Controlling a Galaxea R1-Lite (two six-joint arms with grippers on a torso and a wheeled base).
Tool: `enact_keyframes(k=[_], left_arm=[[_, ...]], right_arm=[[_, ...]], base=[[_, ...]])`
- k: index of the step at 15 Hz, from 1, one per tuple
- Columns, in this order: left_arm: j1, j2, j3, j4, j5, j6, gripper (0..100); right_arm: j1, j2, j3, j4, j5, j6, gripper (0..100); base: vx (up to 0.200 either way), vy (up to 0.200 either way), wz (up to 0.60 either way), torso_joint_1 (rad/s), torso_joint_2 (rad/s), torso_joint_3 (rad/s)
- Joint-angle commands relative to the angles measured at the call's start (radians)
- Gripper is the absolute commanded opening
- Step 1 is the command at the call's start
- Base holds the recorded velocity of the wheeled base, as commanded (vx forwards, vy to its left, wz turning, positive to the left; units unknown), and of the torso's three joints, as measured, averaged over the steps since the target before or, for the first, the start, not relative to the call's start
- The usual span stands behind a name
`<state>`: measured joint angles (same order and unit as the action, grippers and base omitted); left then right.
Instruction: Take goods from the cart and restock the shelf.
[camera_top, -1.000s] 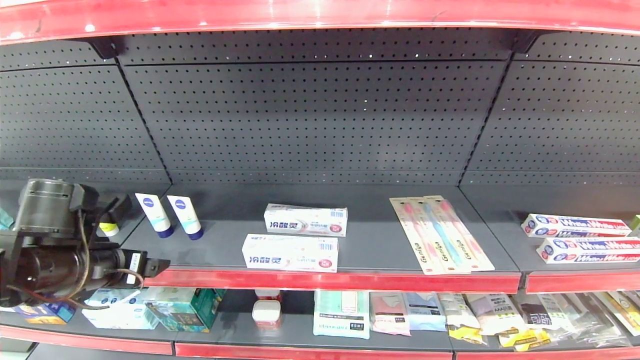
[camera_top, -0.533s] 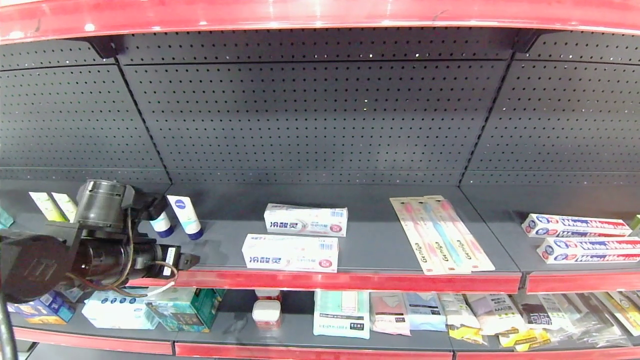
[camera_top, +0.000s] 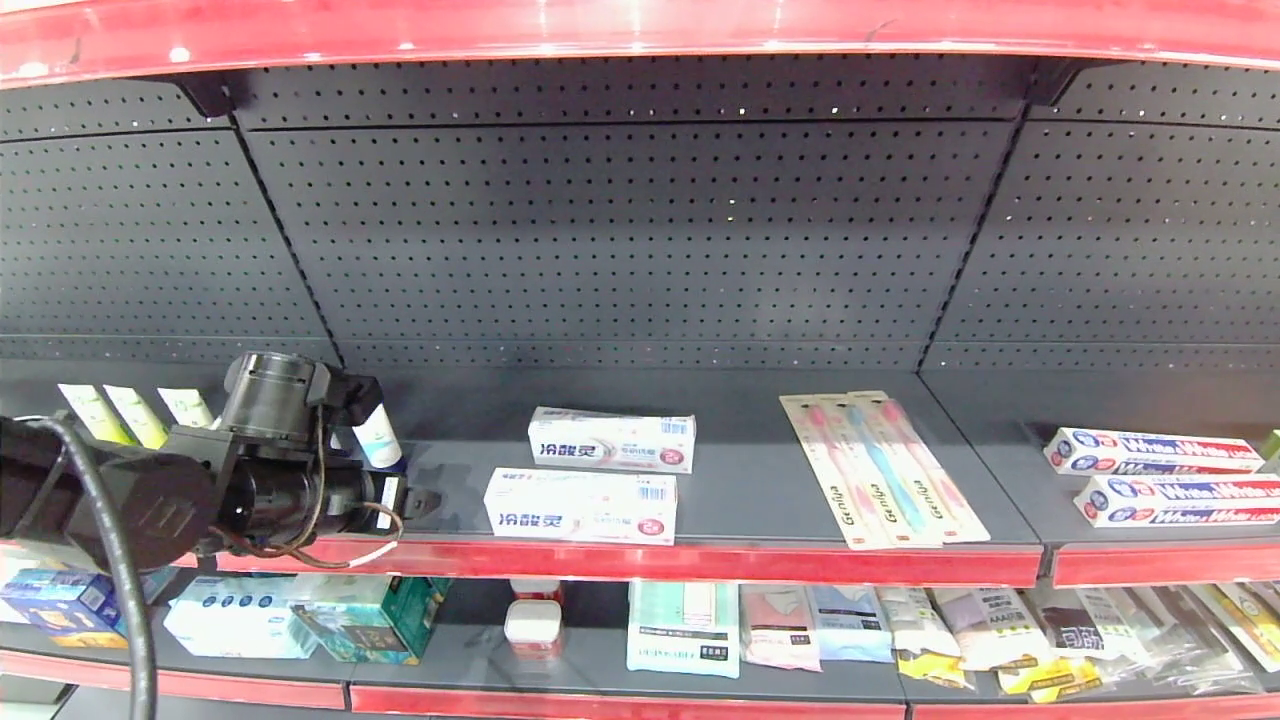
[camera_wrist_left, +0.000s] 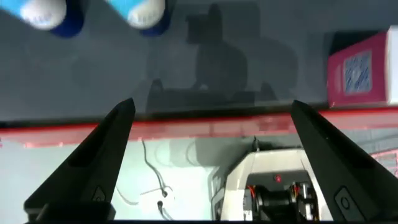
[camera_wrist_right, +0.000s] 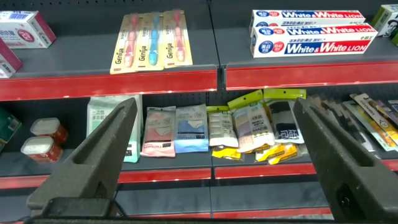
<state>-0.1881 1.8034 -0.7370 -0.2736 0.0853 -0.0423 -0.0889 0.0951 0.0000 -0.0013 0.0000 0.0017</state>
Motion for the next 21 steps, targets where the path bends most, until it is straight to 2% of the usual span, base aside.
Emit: enact_keyframes(k=[1,6,11,21], left_arm=[[-0.024,0.036,-0.008,-0.021,0.001,-0.001,100],[-0.05,0.093,-0.056,-0.03,0.001,-0.004,100],[-0.07,0.131,-0.071,-0.07,0.001,-0.022,100],[-0.093,0.157,-0.101,-0.073,0.001,-0.022,100]], right_arm=[[0.0,0.002,0.0,0.0,0.0,0.0,100],[0.0,0.002,0.0,0.0,0.0,0.0,100],[0.0,0.002,0.0,0.0,0.0,0.0,100],[0.0,0.002,0.0,0.0,0.0,0.0,100]], base=[[0.0,0.0,0.0,0.0,0.0,0.0],[0.0,0.0,0.0,0.0,0.0,0.0],[0.0,0.0,0.0,0.0,0.0,0.0],[0.0,0.0,0.0,0.0,0.0,0.0]])
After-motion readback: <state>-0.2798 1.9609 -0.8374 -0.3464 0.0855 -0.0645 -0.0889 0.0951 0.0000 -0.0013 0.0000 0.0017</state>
